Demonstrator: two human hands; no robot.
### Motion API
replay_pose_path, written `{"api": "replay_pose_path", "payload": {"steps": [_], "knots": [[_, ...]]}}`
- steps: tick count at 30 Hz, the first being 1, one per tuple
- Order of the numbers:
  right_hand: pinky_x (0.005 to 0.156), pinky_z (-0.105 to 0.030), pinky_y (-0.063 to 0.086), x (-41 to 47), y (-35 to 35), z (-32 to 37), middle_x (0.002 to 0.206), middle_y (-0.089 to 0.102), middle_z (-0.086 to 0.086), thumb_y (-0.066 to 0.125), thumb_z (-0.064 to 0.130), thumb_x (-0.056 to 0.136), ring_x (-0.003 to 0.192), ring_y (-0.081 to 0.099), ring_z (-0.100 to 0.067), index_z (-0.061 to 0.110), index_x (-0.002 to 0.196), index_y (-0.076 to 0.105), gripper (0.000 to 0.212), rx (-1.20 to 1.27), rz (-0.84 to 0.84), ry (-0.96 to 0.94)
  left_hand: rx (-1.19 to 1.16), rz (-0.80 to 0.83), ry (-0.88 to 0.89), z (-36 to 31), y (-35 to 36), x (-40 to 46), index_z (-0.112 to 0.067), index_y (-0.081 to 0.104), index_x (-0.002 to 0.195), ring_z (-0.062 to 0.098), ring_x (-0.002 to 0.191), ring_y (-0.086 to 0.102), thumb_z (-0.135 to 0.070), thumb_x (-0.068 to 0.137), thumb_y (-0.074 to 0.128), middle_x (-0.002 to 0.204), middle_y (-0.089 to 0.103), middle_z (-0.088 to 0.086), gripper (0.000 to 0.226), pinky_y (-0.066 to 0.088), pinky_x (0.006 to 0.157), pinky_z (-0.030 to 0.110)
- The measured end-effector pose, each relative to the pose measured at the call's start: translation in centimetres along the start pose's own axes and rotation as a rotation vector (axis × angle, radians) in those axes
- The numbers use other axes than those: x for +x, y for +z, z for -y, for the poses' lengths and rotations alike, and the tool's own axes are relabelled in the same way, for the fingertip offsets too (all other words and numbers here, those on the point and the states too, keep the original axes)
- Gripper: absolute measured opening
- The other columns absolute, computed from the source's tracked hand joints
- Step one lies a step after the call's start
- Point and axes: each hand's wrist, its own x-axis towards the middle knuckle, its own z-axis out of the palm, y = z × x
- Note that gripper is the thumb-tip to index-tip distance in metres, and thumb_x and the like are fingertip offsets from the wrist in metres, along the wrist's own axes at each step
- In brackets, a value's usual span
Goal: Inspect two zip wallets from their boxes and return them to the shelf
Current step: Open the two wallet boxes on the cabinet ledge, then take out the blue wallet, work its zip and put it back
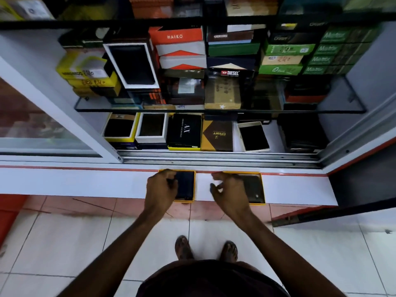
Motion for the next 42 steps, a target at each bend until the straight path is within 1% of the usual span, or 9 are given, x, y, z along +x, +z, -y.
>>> {"api": "replay_pose_path", "payload": {"steps": [4, 8, 12, 20, 27, 31, 35, 38, 42], "knots": [[0.092, -0.022, 0.05, 1.6, 3.1, 3.9, 0.115, 0.073, -0.006, 0.066, 0.021, 0.089, 0.105, 0.068, -0.022, 0.006, 0.11, 0.072, 0.026, 0.068, 0.219, 0.053, 0.109, 0.102, -0.192, 3.9, -1.5, 1.4, -0.004, 0.071, 0.107, 0.027, 0.096, 0.07, -0.019, 0.083, 0.072, 0.11, 0.073, 0.012, 0.029, 0.049, 0.088, 0.029], [0.052, 0.0, 0.036, 3.0, 4.9, 5.3, 0.074, 0.055, 0.005, 0.063, 0.023, 0.089, 0.087, 0.053, -0.016, 0.001, 0.095, 0.068, 0.024, 0.004, 0.381, 0.124, 0.098, 0.146, -0.236, 4.8, -1.5, 1.8, -0.003, 0.073, 0.103, 0.028, 0.096, 0.069, -0.022, 0.083, 0.073, 0.111, 0.072, 0.013, 0.027, 0.044, 0.079, 0.024], [0.045, -0.003, 0.034, 3.3, 6.3, 5.1, 0.105, 0.064, -0.004, 0.063, 0.026, 0.089, 0.097, 0.059, -0.019, 0.004, 0.118, 0.063, 0.037, -0.042, 0.41, 0.162, 0.145, 0.176, -0.288, 5.1, -1.1, 2.2, -0.002, 0.073, 0.098, 0.028, 0.09, 0.071, -0.032, 0.083, 0.071, 0.1, 0.075, 0.013, 0.033, 0.047, 0.073, 0.025], [0.076, -0.019, 0.04, 2.5, 7.2, 5.5, 0.126, 0.065, -0.009, 0.064, 0.031, 0.087, 0.113, 0.062, -0.024, 0.008, 0.127, 0.058, 0.046, -0.041, 0.386, 0.226, 0.145, 0.222, -0.408, 4.9, -1.2, 2.9, -0.003, 0.067, 0.095, 0.03, 0.086, 0.071, -0.039, 0.078, 0.072, 0.091, 0.073, 0.013, 0.04, 0.054, 0.07, 0.033], [0.085, -0.018, 0.038, 2.6, 5.7, 5.5, 0.136, 0.059, -0.012, 0.062, 0.014, 0.091, 0.125, 0.055, -0.026, 0.003, 0.132, 0.055, 0.043, 0.008, 0.358, 0.275, -0.087, 0.174, -0.499, 6.2, -1.7, 3.3, -0.006, 0.062, 0.057, 0.03, 0.069, 0.07, -0.046, 0.083, 0.064, 0.053, 0.061, 0.006, 0.048, 0.046, 0.062, 0.027], [0.089, -0.025, 0.045, 2.6, 5.4, 5.9, 0.132, 0.062, -0.013, 0.063, 0.011, 0.088, 0.12, 0.058, -0.028, 0.003, 0.127, 0.06, 0.039, -0.001, 0.367, 0.268, -0.306, 0.122, -0.505, 5.2, -1.9, 3.1, -0.01, 0.07, 0.073, 0.027, 0.075, 0.071, -0.042, 0.08, 0.071, 0.08, 0.074, 0.009, 0.033, 0.058, 0.083, 0.04], [0.089, -0.023, 0.045, 2.7, 5.2, 6.0, 0.133, 0.062, -0.012, 0.067, 0.015, 0.087, 0.121, 0.059, -0.026, 0.004, 0.128, 0.059, 0.042, 0.005, 0.385, 0.26, -0.465, 0.121, -0.509, 3.8, -2.5, 3.0, -0.015, 0.064, 0.079, 0.027, 0.075, 0.073, -0.024, 0.066, 0.087, 0.09, 0.074, 0.009, 0.028, 0.063, 0.067, 0.043], [0.082, -0.017, 0.04, 2.4, 4.9, 6.5, 0.132, 0.064, -0.007, 0.074, 0.027, 0.083, 0.12, 0.06, -0.021, 0.011, 0.132, 0.058, 0.053, -0.03, 0.354, 0.177, -0.517, 0.076, -0.512, 2.9, -3.2, 3.0, -0.013, 0.064, 0.084, 0.023, 0.072, 0.072, -0.019, 0.062, 0.089, 0.089, 0.074, 0.01, 0.034, 0.06, 0.051, 0.03], [0.084, -0.02, 0.045, 2.1, 5.0, 7.3, 0.129, 0.065, 0.0, 0.083, 0.042, 0.069, 0.117, 0.061, -0.02, 0.021, 0.138, 0.049, 0.08, -0.038, 0.272, -0.015, -0.565, 0.021, -0.501, 1.5, -4.1, 3.3, -0.017, 0.063, 0.09, 0.019, 0.071, 0.072, -0.022, 0.061, 0.089, 0.085, 0.075, 0.008, 0.04, 0.059, 0.051, 0.027]]}}
